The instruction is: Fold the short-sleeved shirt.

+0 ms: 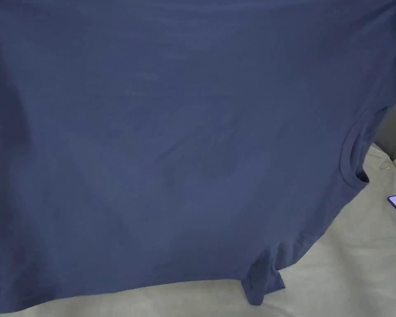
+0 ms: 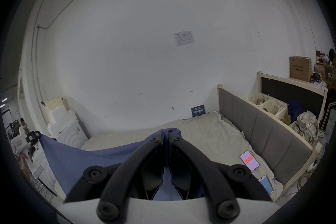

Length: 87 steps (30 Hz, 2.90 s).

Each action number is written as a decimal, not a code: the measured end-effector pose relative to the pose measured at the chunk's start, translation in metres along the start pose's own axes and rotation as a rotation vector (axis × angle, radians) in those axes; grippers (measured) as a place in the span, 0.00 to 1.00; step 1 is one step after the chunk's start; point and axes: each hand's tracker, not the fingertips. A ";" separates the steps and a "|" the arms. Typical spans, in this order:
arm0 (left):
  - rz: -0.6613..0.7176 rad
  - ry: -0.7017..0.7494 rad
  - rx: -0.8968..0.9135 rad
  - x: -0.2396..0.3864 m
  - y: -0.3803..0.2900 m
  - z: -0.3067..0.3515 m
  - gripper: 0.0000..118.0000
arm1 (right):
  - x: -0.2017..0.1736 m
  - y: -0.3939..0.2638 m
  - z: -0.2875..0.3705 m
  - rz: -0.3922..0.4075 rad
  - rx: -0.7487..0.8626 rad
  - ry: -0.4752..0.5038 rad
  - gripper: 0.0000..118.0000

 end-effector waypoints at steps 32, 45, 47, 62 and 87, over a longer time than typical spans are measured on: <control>-0.343 0.208 0.113 0.164 -0.124 -0.397 0.00 | -0.044 0.054 -0.399 0.132 0.140 -0.278 0.02; -0.448 0.170 -0.282 0.120 -0.338 -0.410 0.00 | 0.052 -0.191 -0.484 -0.027 -0.308 -0.322 0.02; -0.430 0.176 -0.338 0.106 -0.366 -0.401 0.00 | 0.067 -0.230 -0.485 -0.064 -0.376 -0.338 0.02; -0.321 0.185 -0.645 0.033 -0.447 -0.259 0.00 | 0.093 -0.400 -0.360 -0.060 -0.692 -0.309 0.02; -0.098 0.095 -0.676 -0.096 -0.460 0.090 0.00 | 0.156 -0.433 -0.041 -0.099 -0.658 -0.206 0.02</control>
